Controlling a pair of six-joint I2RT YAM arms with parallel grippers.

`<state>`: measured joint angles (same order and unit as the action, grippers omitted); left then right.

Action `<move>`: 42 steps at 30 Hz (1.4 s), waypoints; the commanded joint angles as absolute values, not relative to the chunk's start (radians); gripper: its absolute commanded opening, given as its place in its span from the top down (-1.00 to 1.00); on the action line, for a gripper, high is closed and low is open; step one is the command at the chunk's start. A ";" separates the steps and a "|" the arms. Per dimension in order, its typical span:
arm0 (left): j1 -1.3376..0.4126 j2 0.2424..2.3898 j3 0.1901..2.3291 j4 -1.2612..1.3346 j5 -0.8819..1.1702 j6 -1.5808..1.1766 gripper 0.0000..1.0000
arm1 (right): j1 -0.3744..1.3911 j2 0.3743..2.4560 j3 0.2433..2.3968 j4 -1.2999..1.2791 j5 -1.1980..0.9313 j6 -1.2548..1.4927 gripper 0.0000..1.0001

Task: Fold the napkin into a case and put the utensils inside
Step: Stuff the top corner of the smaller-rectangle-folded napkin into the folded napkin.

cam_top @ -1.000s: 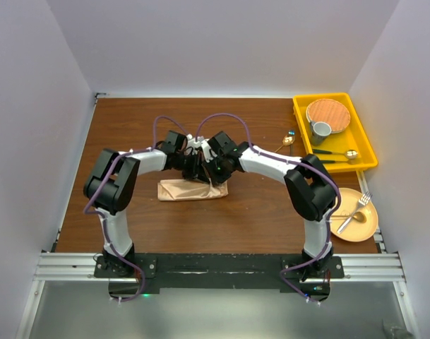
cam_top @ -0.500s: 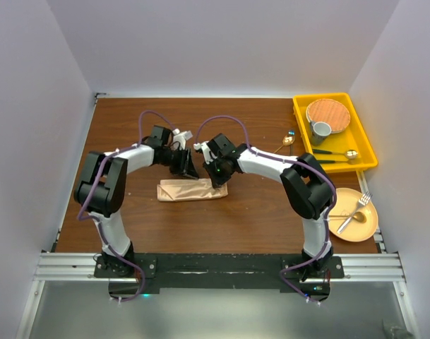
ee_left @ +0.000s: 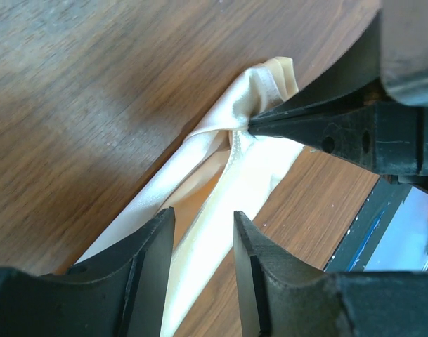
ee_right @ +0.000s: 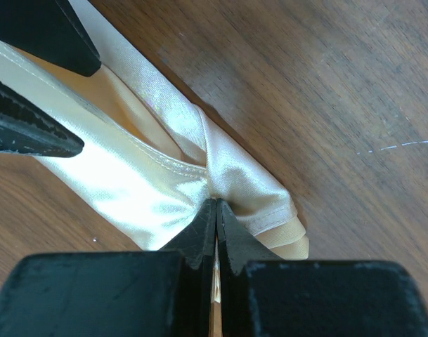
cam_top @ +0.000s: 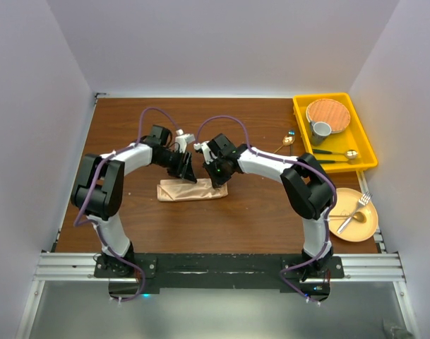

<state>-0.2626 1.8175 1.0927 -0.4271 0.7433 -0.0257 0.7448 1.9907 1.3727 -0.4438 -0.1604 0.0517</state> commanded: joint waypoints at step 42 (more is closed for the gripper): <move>-0.310 2.005 1.135 -0.331 0.678 -0.071 1.00 | 0.747 1.919 1.440 -0.491 -0.245 0.035 0.65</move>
<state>-0.3061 1.9553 1.1370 -0.3386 0.7631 -0.0818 0.7448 1.9846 1.3838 -0.4583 -0.1844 0.0223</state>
